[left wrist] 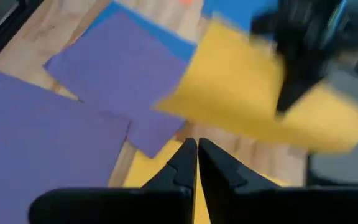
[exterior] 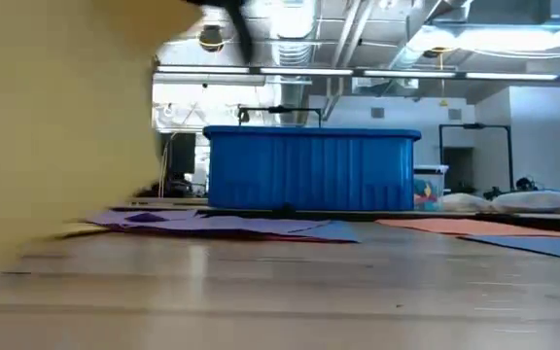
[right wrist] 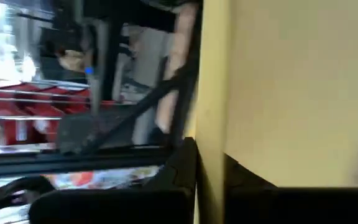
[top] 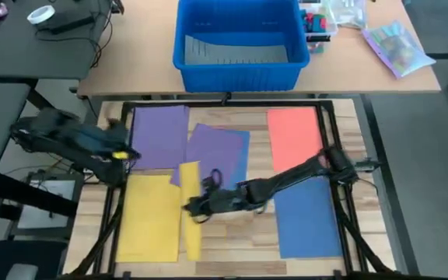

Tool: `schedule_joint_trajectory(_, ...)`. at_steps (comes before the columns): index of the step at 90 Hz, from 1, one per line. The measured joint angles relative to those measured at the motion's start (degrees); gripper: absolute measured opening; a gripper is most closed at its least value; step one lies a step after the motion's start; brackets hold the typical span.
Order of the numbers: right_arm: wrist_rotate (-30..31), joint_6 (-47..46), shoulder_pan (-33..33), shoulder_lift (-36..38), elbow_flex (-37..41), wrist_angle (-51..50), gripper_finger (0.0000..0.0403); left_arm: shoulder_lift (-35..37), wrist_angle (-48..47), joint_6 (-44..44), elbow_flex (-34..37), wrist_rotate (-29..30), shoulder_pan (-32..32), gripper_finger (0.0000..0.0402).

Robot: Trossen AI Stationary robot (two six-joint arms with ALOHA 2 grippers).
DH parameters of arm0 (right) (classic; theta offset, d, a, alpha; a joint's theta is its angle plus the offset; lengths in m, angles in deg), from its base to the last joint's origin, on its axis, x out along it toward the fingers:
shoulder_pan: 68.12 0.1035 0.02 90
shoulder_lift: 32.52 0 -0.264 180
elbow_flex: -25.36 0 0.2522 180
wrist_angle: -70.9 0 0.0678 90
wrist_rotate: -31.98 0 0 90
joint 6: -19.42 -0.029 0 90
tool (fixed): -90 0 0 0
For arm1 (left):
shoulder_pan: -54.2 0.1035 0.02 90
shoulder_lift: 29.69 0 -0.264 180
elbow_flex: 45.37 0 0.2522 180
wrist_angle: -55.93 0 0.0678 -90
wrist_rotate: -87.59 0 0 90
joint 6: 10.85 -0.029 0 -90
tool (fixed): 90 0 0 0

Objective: Organize paper
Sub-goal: Stack the yellow colored paper on top of the other yellow colored papers

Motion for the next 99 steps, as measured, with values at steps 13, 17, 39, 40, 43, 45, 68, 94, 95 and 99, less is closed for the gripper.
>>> schedule_joint_trajectory(13,-2.28,3.63,-1.58,-11.97,-17.75,7.16,0.0,5.72,0.05,1.08,0.0,-0.08,0.0,0.0)
schedule_joint_trajectory(17,-2.45,3.65,-1.99,-15.05,-21.78,7.83,0.0,7.1,0.04,1.75,0.0,-0.14,0.0,0.0)
schedule_joint_trajectory(39,-2.32,-6.01,-3.56,-26.41,-30.2,3.27,0.0,8.42,-1.09,1.85,0.0,-0.23,0.0,0.0)
schedule_joint_trajectory(40,-2.29,-6.51,-3.57,-26.73,-30.22,3.23,0.0,8.37,-1.17,1.72,0.02,-0.22,0.0,0.0)
schedule_joint_trajectory(43,-2.23,-7.73,-3.58,-27.45,-30.27,2.88,0.0,8.19,-1.48,1.31,0.0,-0.24,0.0,0.0)
schedule_joint_trajectory(45,-2.22,-8.23,-3.58,-27.89,-30.29,2.28,0.0,8.13,-1.85,1.13,0.01,-0.26,0.0,0.0)
schedule_joint_trajectory(68,0.06,-9.14,-3.38,-28.25,-30.31,-7.85,0.0,7.79,-4.59,0.99,1.24,-1.45,0.0,0.0)
schedule_joint_trajectory(94,0.32,-11.41,-3.04,-28.23,-30.31,-8.92,0.0,7.82,-4.39,0.98,3.65,-1.44,0.0,0.0)
schedule_joint_trajectory(95,0.42,-11.71,-3.04,-28.23,-30.31,-8.7,0.0,7.82,-4.41,0.98,3.7,-1.44,0.0,0.0)
schedule_joint_trajectory(99,1.18,-13.07,-3.03,-28.23,-30.31,-7.27,0.0,7.8,-4.43,1.01,3.89,-1.44,0.0,0.0)
